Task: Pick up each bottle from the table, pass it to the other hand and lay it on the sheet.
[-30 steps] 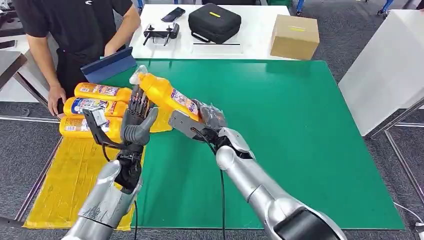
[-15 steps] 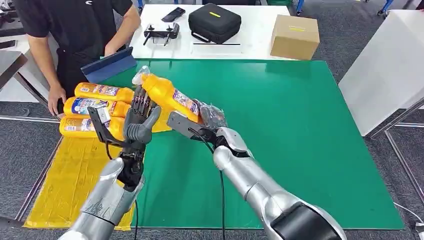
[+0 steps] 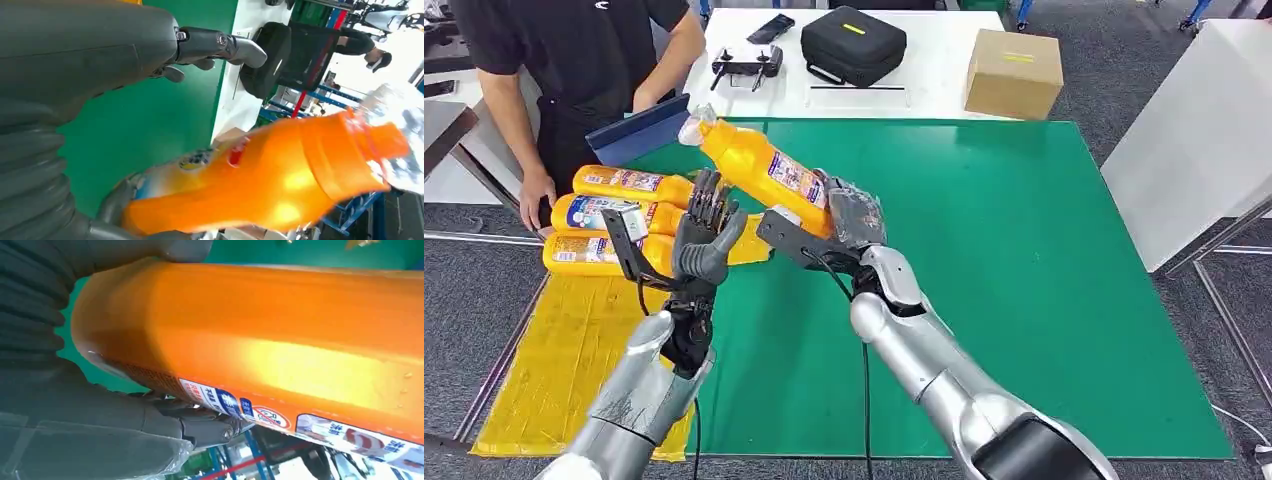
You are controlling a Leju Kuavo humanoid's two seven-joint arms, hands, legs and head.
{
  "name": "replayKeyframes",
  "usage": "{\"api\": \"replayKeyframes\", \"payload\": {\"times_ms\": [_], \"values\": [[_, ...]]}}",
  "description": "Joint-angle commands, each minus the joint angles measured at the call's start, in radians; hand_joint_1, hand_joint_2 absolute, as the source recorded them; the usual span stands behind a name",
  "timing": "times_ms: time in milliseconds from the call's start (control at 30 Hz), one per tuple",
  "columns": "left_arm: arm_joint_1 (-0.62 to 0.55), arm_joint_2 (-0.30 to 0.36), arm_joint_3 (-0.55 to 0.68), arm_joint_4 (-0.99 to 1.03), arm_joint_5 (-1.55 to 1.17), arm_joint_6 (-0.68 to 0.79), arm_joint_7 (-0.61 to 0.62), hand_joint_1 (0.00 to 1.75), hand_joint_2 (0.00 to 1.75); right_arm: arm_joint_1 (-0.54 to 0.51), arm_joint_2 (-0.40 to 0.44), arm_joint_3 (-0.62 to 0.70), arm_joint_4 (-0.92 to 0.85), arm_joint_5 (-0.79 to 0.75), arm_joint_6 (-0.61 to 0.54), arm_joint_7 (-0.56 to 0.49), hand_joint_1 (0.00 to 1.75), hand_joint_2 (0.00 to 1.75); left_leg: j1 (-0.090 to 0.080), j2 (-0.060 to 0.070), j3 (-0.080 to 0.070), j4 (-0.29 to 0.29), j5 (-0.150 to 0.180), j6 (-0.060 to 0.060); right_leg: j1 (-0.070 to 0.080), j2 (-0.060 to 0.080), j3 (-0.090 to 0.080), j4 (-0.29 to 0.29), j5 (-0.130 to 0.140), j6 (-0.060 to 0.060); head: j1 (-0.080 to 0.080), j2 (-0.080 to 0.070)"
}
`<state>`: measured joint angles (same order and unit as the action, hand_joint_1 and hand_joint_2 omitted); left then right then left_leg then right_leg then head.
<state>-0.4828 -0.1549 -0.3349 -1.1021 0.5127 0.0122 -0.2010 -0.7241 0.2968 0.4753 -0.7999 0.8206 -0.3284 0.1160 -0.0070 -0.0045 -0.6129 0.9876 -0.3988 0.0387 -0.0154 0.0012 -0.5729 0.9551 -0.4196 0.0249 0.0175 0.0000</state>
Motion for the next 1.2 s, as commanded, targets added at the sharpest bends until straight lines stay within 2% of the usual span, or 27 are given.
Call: {"api": "replayKeyframes", "payload": {"times_ms": [33, 133, 200, 533, 933, 1200], "values": [[-0.038, 0.021, 0.011, 0.055, -0.005, 0.006, 0.001, 0.0, 1.75, 0.042, -0.045, 0.028, -0.154, -0.003, 0.001, -0.008, 1.75, 1.75, 0.0, -0.001, 0.005, 0.0, -0.002, -0.003, 0.0, -0.001, 0.005, 0.0, -0.002, -0.002, 0.0, 0.0], [-0.037, 0.017, 0.013, 0.055, -0.007, 0.008, 0.002, 0.0, 1.75, 0.064, -0.055, 0.034, -0.195, -0.007, 0.016, 0.0, 1.75, 1.75, 0.0, -0.001, 0.006, 0.0, -0.003, -0.004, 0.0, -0.002, 0.007, 0.0, -0.003, -0.002, 0.0, 0.0], [-0.038, 0.015, 0.01, 0.053, -0.008, 0.007, 0.003, 0.0, 1.75, 0.062, -0.056, 0.035, -0.189, -0.008, 0.026, 0.006, 1.75, 1.75, 0.0, -0.001, 0.003, 0.0, -0.001, -0.002, 0.0, -0.001, 0.003, -0.001, -0.001, -0.001, 0.0, 0.0], [-0.039, 0.013, 0.007, 0.048, -0.009, 0.007, 0.003, 0.0, 1.75, 0.052, -0.054, 0.034, -0.158, -0.013, 0.039, 0.01, 1.75, 1.75, 0.0, 0.0, 0.003, 0.0, -0.001, -0.002, 0.0, -0.001, 0.003, 0.0, -0.001, -0.001, 0.0, 0.0], [-0.046, 0.004, -0.014, 0.021, -0.006, 0.002, 0.019, 0.0, 1.75, -0.039, -0.005, 0.028, 0.072, -0.032, 0.084, 0.018, 1.75, 1.75, 0.0, 0.001, 0.004, 0.001, -0.002, -0.003, 0.0, 0.001, 0.004, 0.001, -0.002, -0.002, 0.0, 0.0], [-0.053, -0.005, -0.027, 0.026, -0.004, 0.005, 0.026, 0.0, 1.75, -0.083, 0.033, 0.078, 0.202, 0.034, 0.085, 0.03, 1.75, 1.75, 0.0, 0.001, 0.002, 0.001, -0.001, -0.002, 0.0, 0.001, 0.002, 0.001, -0.001, -0.001, 0.0, 0.0]]}}
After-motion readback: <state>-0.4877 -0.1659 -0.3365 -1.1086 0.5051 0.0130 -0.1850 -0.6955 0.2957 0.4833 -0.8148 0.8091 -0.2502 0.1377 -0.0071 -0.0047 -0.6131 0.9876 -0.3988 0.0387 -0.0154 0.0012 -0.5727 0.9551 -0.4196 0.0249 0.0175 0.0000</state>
